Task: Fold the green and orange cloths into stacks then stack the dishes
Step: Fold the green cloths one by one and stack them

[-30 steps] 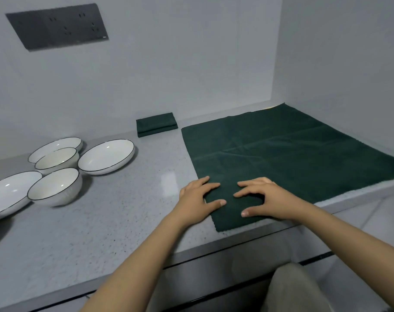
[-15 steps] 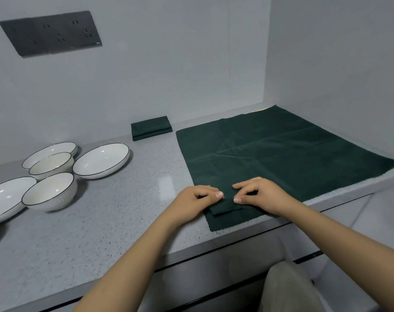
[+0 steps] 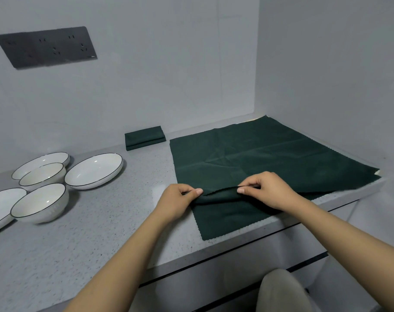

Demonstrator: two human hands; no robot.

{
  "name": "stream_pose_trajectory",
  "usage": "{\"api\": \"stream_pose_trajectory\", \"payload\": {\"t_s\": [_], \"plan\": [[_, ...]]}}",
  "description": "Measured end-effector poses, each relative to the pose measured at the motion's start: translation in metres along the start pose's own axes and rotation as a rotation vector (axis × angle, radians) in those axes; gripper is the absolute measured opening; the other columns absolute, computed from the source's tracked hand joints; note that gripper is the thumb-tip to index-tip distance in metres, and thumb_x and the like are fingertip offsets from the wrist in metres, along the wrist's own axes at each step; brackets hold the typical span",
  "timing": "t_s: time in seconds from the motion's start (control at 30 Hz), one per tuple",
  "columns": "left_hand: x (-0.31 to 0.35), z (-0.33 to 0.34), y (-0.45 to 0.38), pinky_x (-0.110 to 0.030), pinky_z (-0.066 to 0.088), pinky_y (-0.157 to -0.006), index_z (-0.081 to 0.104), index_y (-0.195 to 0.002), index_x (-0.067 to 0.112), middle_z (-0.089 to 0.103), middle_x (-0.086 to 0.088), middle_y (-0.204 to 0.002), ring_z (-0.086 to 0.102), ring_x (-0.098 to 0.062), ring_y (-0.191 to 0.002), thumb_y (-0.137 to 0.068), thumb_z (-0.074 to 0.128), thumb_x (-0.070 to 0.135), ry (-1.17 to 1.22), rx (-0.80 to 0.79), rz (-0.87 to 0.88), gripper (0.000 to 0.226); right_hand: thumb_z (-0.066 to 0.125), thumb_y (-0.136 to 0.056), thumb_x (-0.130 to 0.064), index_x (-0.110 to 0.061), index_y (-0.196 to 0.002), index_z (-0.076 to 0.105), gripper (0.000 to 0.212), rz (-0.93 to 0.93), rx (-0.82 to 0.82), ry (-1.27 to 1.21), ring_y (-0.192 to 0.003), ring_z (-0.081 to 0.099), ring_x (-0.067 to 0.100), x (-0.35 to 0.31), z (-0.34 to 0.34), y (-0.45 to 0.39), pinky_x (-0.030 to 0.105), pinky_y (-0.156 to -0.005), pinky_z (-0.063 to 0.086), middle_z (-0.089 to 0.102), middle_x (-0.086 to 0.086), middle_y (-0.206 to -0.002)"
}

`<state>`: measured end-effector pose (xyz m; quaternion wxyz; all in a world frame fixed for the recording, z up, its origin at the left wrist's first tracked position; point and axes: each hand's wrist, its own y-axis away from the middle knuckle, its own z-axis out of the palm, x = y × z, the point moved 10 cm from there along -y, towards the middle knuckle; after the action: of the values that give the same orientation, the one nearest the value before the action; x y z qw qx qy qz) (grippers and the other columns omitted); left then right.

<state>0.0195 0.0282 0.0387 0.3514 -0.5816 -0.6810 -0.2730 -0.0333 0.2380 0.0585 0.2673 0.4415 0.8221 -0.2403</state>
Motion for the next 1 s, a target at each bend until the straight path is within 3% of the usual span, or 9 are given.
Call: {"api": "stream_pose_trajectory", "payload": {"t_s": [0.1, 0.23, 0.3, 0.43, 0.53, 0.63, 0.77, 0.87, 1.0], "plan": [[0.007, 0.002, -0.002, -0.018, 0.042, -0.063, 0.070, -0.077, 0.013, 0.061, 0.005, -0.064, 0.051, -0.007, -0.061, -0.086, 0.067, 0.039, 0.018, -0.036, 0.032, 0.028, 0.067, -0.085, -0.031, -0.023, -0.086, 0.076, 0.012, -0.001, 0.001, 0.038, -0.083, 0.065, 0.007, -0.003, -0.007, -0.007, 0.025, -0.078, 0.050, 0.073, -0.006, -0.086], [0.037, 0.014, -0.004, -0.015, 0.042, -0.060, 0.069, -0.076, 0.026, 0.057, 0.019, -0.057, 0.051, 0.002, -0.058, -0.082, 0.072, 0.038, -0.064, -0.054, 0.114, 0.013, 0.068, -0.085, -0.031, -0.024, -0.087, 0.075, 0.011, -0.006, -0.031, 0.057, -0.073, 0.059, -0.007, -0.012, -0.009, -0.019, 0.013, -0.066, 0.042, 0.067, -0.018, -0.074], [0.047, 0.016, -0.008, -0.024, 0.046, -0.066, 0.066, -0.068, 0.027, 0.061, 0.013, -0.063, 0.053, -0.005, -0.063, -0.086, 0.067, 0.033, -0.118, -0.018, 0.140, 0.019, 0.068, -0.085, -0.032, -0.024, -0.084, 0.075, 0.010, -0.007, -0.030, 0.057, -0.071, 0.058, -0.007, -0.013, -0.011, -0.023, 0.014, -0.065, 0.041, 0.064, -0.020, -0.069], [0.043, 0.007, -0.015, -0.026, 0.042, -0.063, 0.067, -0.070, 0.016, 0.064, -0.002, -0.068, 0.050, -0.011, -0.064, -0.090, 0.063, 0.031, -0.168, 0.009, 0.105, 0.025, 0.069, -0.084, -0.035, -0.029, -0.074, 0.069, 0.012, 0.011, -0.038, 0.127, -0.071, 0.058, 0.000, -0.007, -0.019, -0.027, 0.019, -0.067, 0.044, 0.064, -0.015, -0.069], [0.035, -0.005, -0.022, -0.026, 0.034, -0.057, 0.058, -0.060, 0.015, 0.048, 0.003, -0.056, 0.039, -0.011, -0.055, -0.090, 0.063, 0.029, -0.206, -0.016, 0.071, 0.034, 0.066, -0.084, -0.041, -0.027, -0.066, 0.062, 0.024, 0.071, -0.075, 0.262, -0.067, 0.054, 0.008, 0.011, -0.028, -0.030, 0.028, -0.067, 0.045, 0.060, -0.008, -0.066], [0.024, -0.016, -0.025, -0.028, 0.026, -0.056, 0.036, -0.053, 0.016, 0.033, 0.003, -0.053, 0.031, -0.014, -0.053, -0.091, 0.061, 0.027, -0.272, -0.050, 0.052, 0.047, 0.063, -0.086, -0.043, -0.013, -0.068, 0.060, 0.035, 0.118, -0.145, 0.340, -0.064, 0.049, 0.015, 0.024, -0.028, -0.031, 0.031, -0.064, 0.042, 0.057, 0.005, -0.066], [0.017, -0.026, -0.025, -0.025, 0.029, -0.053, 0.046, -0.058, 0.013, 0.040, 0.002, -0.054, 0.035, -0.013, -0.051, -0.092, 0.061, 0.029, -0.310, -0.138, 0.010, 0.041, 0.063, -0.087, -0.041, -0.017, -0.054, 0.041, 0.046, 0.098, -0.213, 0.327, -0.054, 0.034, 0.012, 0.016, -0.026, -0.034, 0.027, -0.055, 0.030, 0.037, -0.004, -0.054], [0.008, -0.026, -0.020, -0.022, 0.032, -0.052, 0.050, -0.056, 0.017, 0.045, 0.004, -0.052, 0.039, -0.011, -0.050, -0.090, 0.064, 0.030, -0.289, -0.272, -0.052, 0.039, 0.065, -0.086, -0.040, -0.022, -0.054, 0.050, 0.040, 0.094, -0.301, 0.326, -0.051, 0.039, 0.006, 0.009, -0.017, -0.033, 0.020, -0.055, 0.033, 0.044, -0.008, -0.052], [-0.004, -0.024, -0.008, -0.017, 0.043, -0.054, 0.068, -0.069, 0.015, 0.064, 0.003, -0.063, 0.054, -0.010, -0.053, -0.088, 0.067, 0.027, -0.157, -0.424, -0.169, 0.023, 0.067, -0.084, -0.040, -0.025, -0.053, 0.056, 0.036, 0.113, -0.436, 0.267, -0.045, 0.041, 0.000, 0.007, -0.001, -0.030, 0.017, -0.055, 0.033, 0.048, -0.014, -0.046]]}}
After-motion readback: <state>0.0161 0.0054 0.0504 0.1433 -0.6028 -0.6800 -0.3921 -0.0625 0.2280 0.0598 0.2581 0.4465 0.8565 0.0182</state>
